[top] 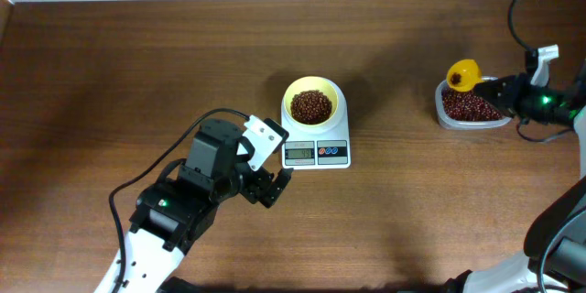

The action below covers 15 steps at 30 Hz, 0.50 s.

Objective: Scoop item into bowl and weigh 50g on scale
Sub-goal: 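Carry the scoop left over the yellow bowl with the right gripper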

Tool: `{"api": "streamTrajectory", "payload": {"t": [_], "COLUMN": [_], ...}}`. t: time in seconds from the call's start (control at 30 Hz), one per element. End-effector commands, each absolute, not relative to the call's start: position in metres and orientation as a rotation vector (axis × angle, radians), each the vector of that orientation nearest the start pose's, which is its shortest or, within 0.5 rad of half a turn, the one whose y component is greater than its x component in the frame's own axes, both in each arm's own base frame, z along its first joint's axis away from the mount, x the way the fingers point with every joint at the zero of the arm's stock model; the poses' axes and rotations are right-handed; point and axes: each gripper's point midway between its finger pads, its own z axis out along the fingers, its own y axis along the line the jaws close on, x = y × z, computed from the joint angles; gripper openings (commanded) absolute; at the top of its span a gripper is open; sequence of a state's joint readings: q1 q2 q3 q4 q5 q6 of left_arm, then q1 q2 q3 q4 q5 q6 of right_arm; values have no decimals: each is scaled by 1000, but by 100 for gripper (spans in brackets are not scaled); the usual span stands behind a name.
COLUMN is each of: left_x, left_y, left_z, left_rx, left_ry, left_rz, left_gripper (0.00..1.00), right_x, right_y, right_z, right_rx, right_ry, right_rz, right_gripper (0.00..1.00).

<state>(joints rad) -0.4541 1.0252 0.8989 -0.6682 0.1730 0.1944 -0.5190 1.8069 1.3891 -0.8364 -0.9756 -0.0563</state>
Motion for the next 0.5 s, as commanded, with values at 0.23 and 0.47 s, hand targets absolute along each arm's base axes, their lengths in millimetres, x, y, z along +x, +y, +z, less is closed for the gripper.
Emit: {"api": "streamTrajectory", "payload": {"t": [0.23, 0.47], "left_x": [257, 257], "left_y": [-163, -163], "left_z": [191, 191], "left_rx": [867, 867], "left_ry": [2219, 2219], "left_rz": [-340, -340], "left_gripper": [99, 99], "right_x": [423, 424], "right_y": [53, 136], "right_z": [182, 194], "right_rx": [-113, -441], "right_ry": [2292, 2205], "right_rz": [1243, 1263], "right_gripper": [4, 4]}}
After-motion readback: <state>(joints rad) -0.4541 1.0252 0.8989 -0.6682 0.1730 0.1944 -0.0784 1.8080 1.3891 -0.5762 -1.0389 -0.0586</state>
